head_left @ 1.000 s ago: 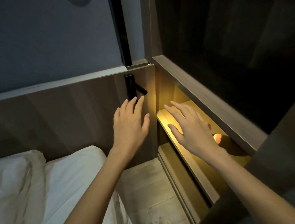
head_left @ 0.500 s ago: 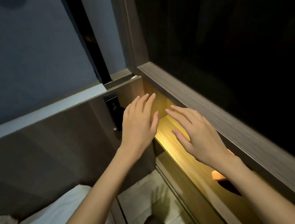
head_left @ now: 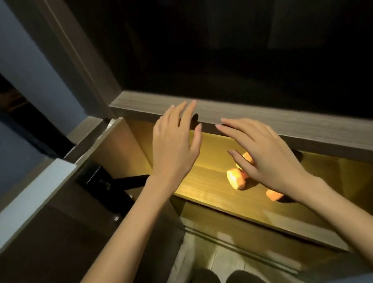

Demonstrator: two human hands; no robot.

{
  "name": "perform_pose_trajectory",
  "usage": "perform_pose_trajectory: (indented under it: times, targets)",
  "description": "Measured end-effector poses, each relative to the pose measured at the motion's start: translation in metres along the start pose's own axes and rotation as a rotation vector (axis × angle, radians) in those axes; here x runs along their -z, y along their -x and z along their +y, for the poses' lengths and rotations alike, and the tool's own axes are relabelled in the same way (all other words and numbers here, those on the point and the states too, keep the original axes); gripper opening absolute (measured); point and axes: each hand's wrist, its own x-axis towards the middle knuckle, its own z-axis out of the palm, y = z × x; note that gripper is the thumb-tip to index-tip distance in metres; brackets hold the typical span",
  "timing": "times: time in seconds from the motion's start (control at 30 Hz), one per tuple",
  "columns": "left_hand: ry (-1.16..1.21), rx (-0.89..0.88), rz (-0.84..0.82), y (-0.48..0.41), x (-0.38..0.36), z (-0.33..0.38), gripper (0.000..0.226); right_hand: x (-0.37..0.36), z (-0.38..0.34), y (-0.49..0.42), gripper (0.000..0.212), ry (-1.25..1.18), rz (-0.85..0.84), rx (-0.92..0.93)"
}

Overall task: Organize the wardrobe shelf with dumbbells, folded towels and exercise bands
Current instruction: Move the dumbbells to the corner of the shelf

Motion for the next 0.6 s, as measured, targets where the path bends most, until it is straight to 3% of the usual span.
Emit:
perform_pose_trajectory:
  times: [0.37, 0.6]
  targets:
    - [0.098, -0.147, 0.205, 0.045, -0.078, -0.016, 0.055, -0.056, -0.021, 0.037, 0.063, 0.317, 0.194, -0.068]
    - [0.119, -0.211, 0.179, 0.110, -0.084, -0.044, 0.053, -0.098, -0.057, 0.103, 0.067, 0.400, 0.215, -0.168]
